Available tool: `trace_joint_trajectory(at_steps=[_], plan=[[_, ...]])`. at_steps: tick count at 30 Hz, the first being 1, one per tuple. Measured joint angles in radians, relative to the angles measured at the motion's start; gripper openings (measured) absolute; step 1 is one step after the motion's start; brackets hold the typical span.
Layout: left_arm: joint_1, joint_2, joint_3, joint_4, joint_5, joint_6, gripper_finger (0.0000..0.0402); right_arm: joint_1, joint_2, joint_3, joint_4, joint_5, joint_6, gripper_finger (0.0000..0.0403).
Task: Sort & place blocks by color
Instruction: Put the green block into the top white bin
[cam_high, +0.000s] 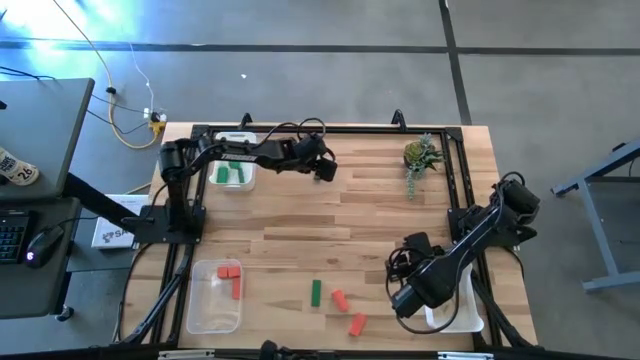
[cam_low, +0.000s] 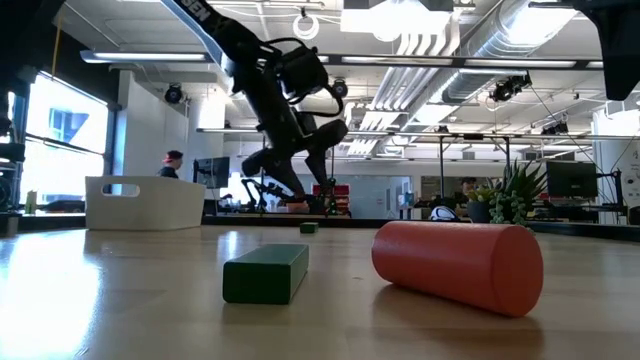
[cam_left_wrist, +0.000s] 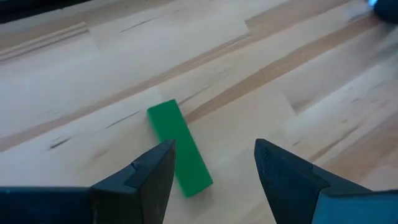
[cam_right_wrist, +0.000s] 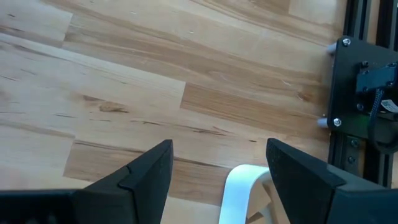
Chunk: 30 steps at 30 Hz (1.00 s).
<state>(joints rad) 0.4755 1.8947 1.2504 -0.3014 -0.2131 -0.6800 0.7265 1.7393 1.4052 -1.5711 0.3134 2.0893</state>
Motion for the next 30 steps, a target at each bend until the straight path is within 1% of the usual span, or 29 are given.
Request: trace_joint_trajectory(at_steps=[3,8,13,30], plan=[[0.011,0.020,0.041,-0.058,-0.002,0.002,0.0207,0.000,0.000,0.000,0.000,0.000,0.004,0.0245],[0.020,0.045,0.078,-0.077,-0.004,0.002,0.0207,0.000,0.000,0.000,0.001,0.002,0.005,0.0245],[0.027,0.045,0.078,-0.104,-0.007,-0.022,0.0207,0.000,0.000,0.000,0.001,0.019,0.007,0.0245],[0.036,0.045,0.078,-0.106,0.008,-0.026,0.0207,0.000,0.000,0.000,0.004,0.027,0.008,0.0245]])
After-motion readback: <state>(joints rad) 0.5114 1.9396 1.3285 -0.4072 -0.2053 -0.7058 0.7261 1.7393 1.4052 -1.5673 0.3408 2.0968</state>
